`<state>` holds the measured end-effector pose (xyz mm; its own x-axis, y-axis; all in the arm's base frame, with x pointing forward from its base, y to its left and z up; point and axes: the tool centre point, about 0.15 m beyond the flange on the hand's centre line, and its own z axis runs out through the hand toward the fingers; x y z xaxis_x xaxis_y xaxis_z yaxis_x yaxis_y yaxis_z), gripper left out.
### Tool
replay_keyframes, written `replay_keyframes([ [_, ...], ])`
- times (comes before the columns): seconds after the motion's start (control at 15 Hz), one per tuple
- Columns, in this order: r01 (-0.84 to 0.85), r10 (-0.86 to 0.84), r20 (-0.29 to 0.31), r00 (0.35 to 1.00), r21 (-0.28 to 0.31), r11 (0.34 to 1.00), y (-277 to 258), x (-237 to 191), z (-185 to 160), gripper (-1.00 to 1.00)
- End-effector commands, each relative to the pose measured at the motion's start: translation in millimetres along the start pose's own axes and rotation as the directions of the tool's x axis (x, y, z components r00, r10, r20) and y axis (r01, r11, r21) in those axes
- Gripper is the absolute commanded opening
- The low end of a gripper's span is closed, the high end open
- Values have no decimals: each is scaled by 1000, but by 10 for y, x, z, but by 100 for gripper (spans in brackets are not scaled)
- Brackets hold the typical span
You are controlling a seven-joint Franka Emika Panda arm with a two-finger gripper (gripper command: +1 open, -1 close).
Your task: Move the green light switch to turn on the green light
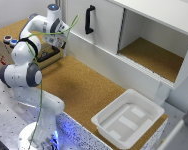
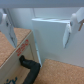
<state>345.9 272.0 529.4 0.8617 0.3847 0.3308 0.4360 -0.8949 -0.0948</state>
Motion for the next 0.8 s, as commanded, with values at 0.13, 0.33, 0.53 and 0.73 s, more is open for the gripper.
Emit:
replay_keyframes([
  [0.13, 296, -291, 292, 911, 31, 955, -756, 280, -475, 100],
  [0.33, 396, -380, 369, 848, 35, 918, -1059, 232, -442, 100],
  [0.53, 454, -442, 371, 816, 60, 889, -1337, 209, -447, 100],
  [0.73, 550, -548, 328, 769, 96, 829, -1675, 80, -555, 100],
])
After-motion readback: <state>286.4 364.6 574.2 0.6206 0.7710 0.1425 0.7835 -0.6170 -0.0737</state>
